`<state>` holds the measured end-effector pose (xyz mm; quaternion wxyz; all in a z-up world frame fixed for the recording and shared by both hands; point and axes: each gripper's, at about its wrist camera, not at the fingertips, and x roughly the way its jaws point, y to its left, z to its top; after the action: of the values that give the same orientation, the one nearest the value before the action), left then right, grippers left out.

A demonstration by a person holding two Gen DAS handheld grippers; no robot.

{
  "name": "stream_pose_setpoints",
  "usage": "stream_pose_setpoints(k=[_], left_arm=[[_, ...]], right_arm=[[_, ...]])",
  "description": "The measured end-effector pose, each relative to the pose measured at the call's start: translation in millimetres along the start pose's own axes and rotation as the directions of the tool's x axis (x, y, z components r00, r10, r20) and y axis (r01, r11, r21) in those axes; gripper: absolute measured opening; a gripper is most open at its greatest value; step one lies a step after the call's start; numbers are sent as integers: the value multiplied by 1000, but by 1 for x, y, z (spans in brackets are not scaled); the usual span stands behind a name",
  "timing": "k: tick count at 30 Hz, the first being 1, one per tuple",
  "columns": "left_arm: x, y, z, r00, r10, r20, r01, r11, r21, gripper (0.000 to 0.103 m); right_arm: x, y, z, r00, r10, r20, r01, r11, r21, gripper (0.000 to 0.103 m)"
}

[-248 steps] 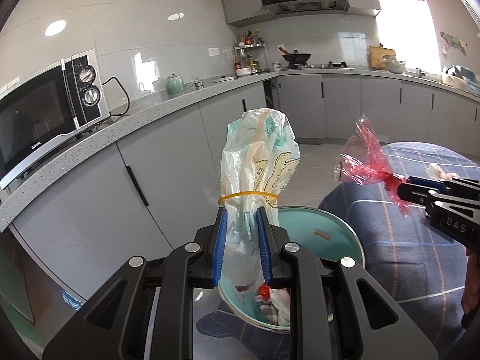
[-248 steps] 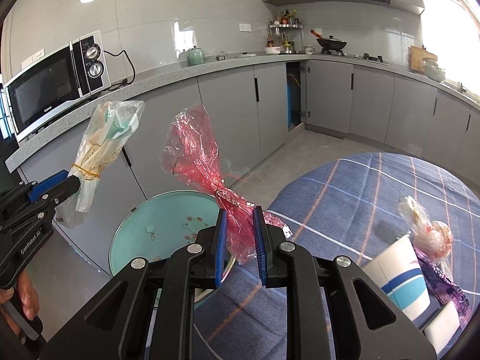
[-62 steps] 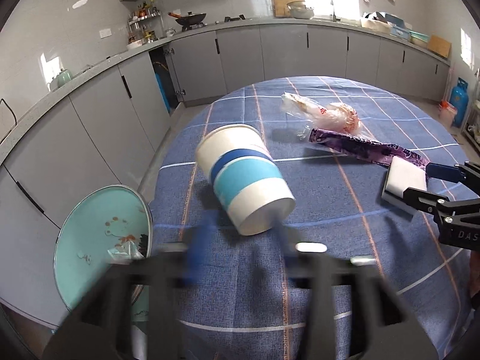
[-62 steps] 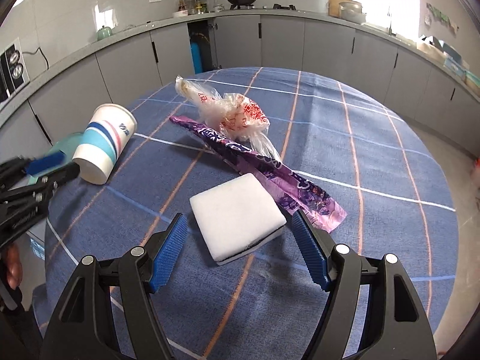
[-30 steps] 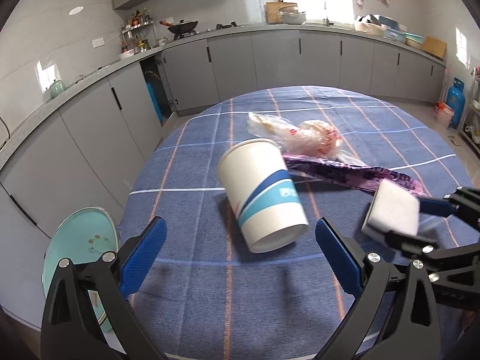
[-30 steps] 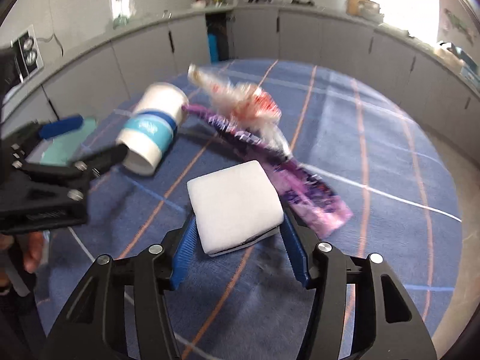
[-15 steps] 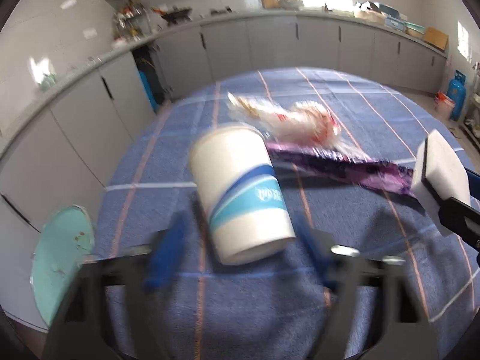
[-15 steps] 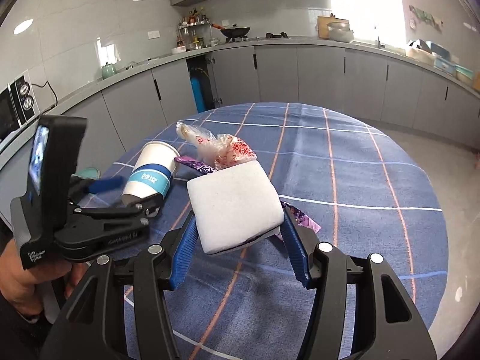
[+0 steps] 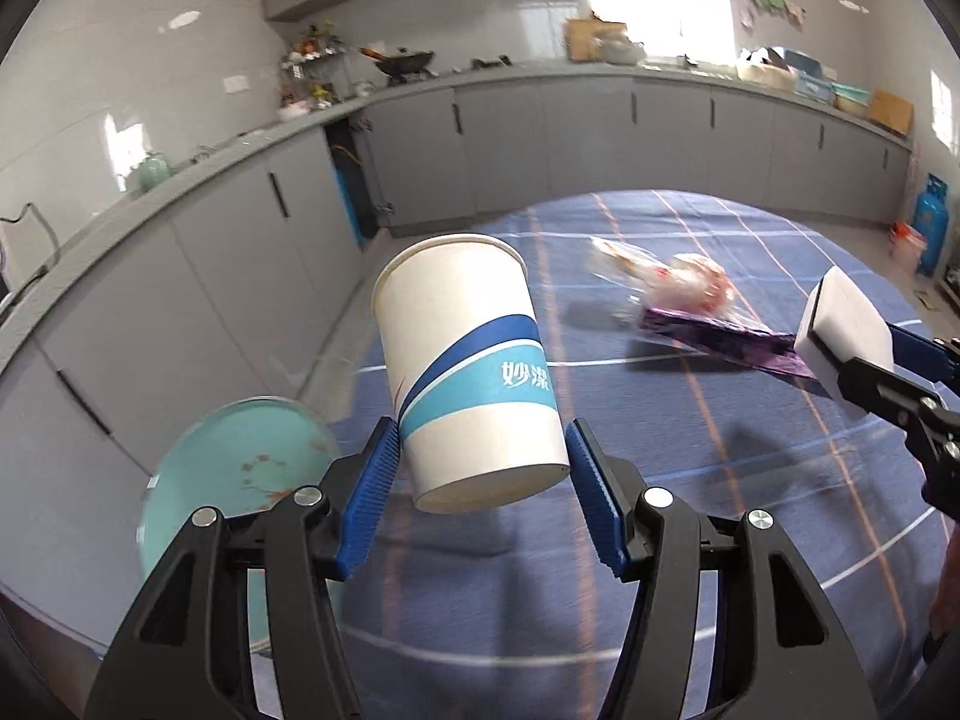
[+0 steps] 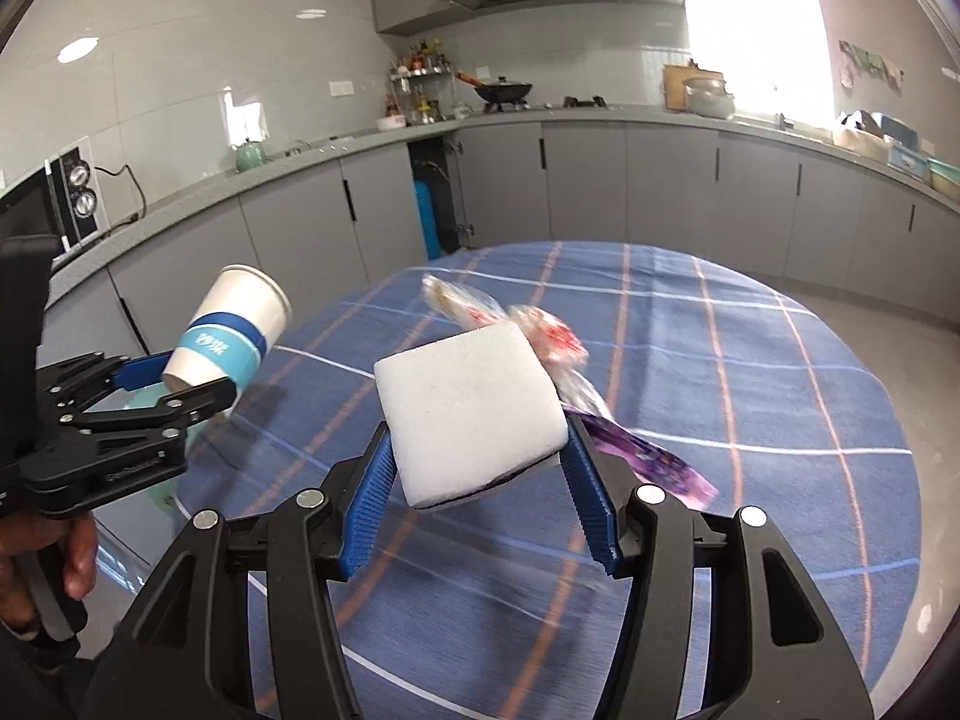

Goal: Collect trash
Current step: 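Carry the paper cup and white sponge over the teal bin with both tools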

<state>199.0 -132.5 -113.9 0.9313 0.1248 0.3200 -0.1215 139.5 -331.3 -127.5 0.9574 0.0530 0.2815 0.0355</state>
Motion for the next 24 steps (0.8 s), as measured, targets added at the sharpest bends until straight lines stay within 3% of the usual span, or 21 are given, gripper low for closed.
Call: stream_pose_setpoints(k=[15,24], left_arm=[[-54,75,-9,986,135,98,-129,990,-61,57],[-58,126,-15,970,221,101,-207,970,-131,57]], right_arm=[[32,77,34,995,75,71,-70,995,-69,55],[50,120,50,991,112,74,-103,988,-115,56]])
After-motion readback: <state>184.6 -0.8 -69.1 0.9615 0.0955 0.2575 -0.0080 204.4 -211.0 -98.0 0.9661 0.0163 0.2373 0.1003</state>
